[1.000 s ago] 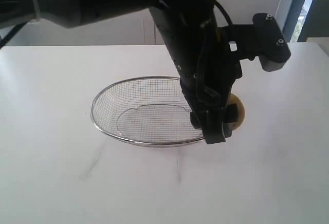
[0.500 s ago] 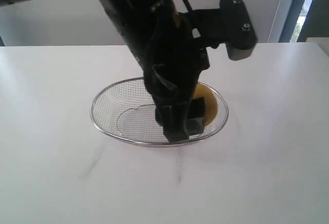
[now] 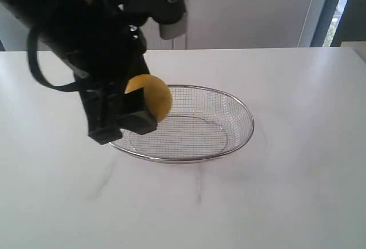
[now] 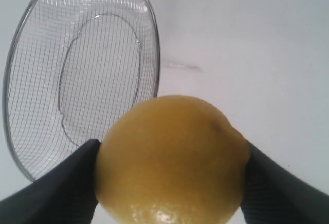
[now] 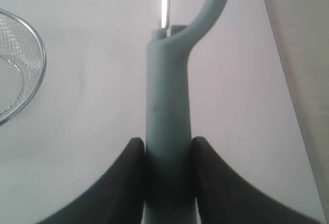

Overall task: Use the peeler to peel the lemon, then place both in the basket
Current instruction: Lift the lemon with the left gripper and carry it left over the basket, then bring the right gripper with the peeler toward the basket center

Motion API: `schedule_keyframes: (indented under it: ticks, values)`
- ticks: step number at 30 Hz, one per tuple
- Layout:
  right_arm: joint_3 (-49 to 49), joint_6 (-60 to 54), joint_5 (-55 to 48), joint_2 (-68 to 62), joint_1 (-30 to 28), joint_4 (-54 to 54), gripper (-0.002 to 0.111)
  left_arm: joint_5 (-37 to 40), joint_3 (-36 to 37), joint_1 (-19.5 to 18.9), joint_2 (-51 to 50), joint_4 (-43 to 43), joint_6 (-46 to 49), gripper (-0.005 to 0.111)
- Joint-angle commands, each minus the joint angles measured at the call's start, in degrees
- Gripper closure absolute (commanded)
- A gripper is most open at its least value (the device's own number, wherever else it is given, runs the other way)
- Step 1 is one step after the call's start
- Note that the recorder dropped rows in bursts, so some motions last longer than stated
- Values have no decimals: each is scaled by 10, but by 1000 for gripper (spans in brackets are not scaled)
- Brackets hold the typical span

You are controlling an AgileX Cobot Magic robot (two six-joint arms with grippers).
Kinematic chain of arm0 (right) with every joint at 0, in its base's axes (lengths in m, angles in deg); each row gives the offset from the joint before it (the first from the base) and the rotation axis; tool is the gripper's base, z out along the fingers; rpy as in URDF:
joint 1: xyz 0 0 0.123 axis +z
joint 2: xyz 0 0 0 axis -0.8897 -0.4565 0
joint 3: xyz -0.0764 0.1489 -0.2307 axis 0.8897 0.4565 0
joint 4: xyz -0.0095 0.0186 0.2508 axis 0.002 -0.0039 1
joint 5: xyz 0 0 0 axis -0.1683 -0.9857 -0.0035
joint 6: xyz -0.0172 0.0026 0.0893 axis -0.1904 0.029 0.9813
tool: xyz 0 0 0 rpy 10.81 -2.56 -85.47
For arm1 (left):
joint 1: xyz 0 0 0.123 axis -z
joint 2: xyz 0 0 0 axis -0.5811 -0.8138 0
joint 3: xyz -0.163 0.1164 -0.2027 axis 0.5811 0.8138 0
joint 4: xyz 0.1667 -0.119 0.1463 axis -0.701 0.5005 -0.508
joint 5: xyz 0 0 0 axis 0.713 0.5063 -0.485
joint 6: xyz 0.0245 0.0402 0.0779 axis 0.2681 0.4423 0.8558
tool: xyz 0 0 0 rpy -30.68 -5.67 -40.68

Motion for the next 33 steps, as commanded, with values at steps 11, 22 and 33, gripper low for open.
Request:
schedule_keyframes:
  ticks: [11, 22, 33]
  values:
    - [2, -108, 105, -62, -1, 147, 108, -73, 175, -107, 145, 10, 25, 107]
    - [1, -284, 196, -160, 10, 335, 108, -157, 240, -120, 151, 14, 14, 107]
    - [-15, -393, 170, -172, 62, 365, 108, -154, 240, -120, 151, 31, 2, 107]
